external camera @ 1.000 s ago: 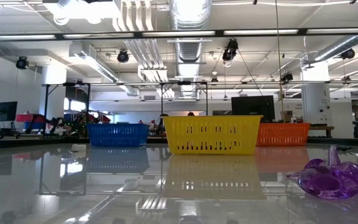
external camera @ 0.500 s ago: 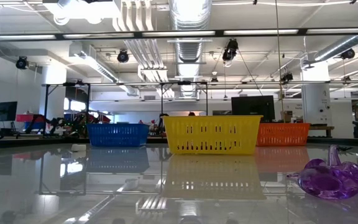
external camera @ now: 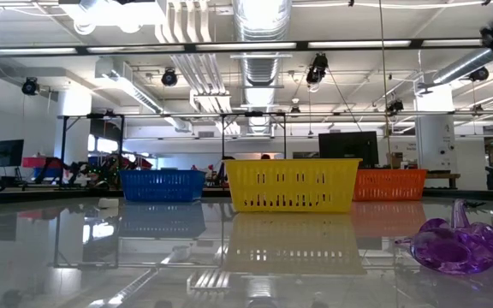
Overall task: Sort Halloween decoration
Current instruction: Put the black spider toy into the yellow bin
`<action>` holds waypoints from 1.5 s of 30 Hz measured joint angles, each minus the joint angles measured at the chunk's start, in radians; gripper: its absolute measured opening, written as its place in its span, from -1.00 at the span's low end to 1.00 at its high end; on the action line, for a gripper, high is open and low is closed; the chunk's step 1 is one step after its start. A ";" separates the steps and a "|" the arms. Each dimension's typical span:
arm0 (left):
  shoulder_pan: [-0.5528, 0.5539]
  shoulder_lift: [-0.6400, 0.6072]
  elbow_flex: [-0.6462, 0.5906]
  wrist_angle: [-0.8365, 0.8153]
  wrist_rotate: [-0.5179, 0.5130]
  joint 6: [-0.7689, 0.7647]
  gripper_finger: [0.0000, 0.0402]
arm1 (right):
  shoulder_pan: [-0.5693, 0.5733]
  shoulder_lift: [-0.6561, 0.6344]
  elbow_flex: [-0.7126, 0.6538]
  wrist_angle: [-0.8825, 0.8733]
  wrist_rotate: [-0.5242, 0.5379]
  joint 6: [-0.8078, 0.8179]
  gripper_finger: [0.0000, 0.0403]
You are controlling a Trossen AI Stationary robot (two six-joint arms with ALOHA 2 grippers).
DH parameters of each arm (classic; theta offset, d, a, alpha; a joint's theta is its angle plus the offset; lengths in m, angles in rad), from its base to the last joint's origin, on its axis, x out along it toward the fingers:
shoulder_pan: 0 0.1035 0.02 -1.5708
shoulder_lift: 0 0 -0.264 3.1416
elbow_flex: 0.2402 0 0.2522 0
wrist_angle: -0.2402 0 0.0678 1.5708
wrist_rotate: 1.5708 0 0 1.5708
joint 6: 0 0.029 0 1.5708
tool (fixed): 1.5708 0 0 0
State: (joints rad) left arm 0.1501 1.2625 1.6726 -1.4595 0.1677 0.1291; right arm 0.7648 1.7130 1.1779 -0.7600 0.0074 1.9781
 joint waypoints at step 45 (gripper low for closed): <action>0.000 0.000 0.000 -0.054 0.000 0.000 -0.36 | -0.627 -0.003 0.165 -0.021 0.129 -1.021 -0.94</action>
State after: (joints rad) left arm 0.1497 1.2625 1.6726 -1.5138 0.1677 0.1288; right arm 0.1375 1.7096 1.3430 -0.7807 0.1368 0.9572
